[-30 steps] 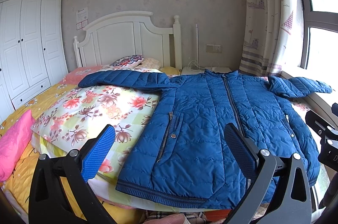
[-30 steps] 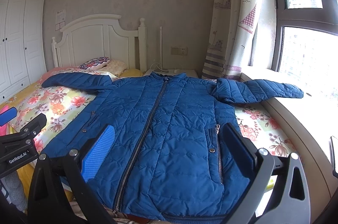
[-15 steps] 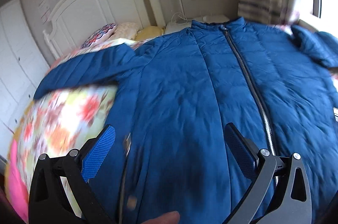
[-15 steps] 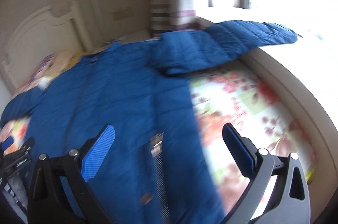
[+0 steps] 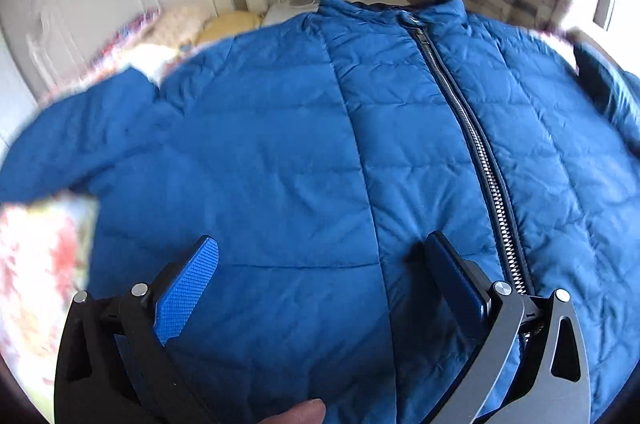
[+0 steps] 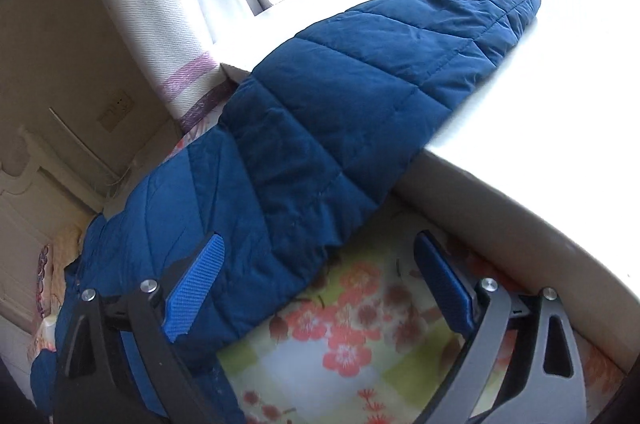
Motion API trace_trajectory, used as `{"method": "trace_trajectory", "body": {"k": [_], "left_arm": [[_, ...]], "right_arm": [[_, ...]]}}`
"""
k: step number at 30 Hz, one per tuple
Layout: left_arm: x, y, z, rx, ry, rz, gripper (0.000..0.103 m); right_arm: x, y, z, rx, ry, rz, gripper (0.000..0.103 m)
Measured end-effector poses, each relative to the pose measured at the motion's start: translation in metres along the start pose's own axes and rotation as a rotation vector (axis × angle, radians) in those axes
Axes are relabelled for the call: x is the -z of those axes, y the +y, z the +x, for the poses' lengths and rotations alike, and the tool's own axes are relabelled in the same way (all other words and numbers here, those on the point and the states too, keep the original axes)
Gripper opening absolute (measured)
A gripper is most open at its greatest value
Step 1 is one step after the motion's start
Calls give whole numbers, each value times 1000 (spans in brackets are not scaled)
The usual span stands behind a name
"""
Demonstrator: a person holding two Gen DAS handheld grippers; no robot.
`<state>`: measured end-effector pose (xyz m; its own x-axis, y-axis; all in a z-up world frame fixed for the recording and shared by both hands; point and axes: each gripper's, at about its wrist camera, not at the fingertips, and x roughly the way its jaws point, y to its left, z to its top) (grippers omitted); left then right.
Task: Fold large clothes
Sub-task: 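Grasp the sleeve cuff nearest the window with the right gripper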
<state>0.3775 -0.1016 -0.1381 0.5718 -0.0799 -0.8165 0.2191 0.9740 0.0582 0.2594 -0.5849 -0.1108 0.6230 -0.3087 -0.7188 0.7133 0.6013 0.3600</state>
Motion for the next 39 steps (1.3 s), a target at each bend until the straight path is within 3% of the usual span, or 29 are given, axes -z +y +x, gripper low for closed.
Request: {"method": "trace_trajectory", "body": {"k": [2,4,5,6,7,10,14,16,18,19,20,21,22,25,28,31,35,39], "left_arm": [[1,3,2,27,4,-24,99],[0,3,4,35,7,-28,99],[0,3,4,35,9,-26,99],[-1,2,5,35,12,-25,99],[-2,2,6,35,17,-23,99],[-4,2,7,43,21,-16,99],[-4,7,6,71,13,-25,99],[-5,9,5,87,6,-39,99],[-5,13,4,104,-1,-56,99],[-4,15,3,111,-5,-66,99],[-4,17,3,118,-9,-80,99],[-4,19,2,123,-13,-90,99],[-4,21,1,132,-17,-104,99],[-3,24,0,149,-24,-119,99],[-3,23,0,151,-26,-120,99],[-2,25,-1,157,-28,-125,99],[-2,25,-1,160,-30,-127,99],[-2,25,-1,160,-30,-127,99]], "right_arm": [[-4,6,7,14,-10,-16,76],[-7,9,9,6,-22,-20,47],[-9,10,8,8,-27,-18,41],[-11,13,5,14,-42,-16,26],[-14,19,-3,23,-82,-31,18],[-14,66,-36,30,-230,-214,11],[25,165,-77,-97,-328,-558,9],[64,216,-84,-196,-301,-742,9],[103,250,-75,-289,-184,-861,12],[118,260,-68,-321,-123,-897,18],[144,274,-50,-352,16,-954,25],[161,278,-38,-355,106,-981,43],[172,278,-29,-359,168,-992,54],[177,261,-18,-383,271,-925,58],[149,215,-34,-464,356,-676,67],[129,157,-55,-463,308,-505,67],[86,67,-54,-329,197,-204,68],[65,34,-13,-321,261,-17,69]]}}
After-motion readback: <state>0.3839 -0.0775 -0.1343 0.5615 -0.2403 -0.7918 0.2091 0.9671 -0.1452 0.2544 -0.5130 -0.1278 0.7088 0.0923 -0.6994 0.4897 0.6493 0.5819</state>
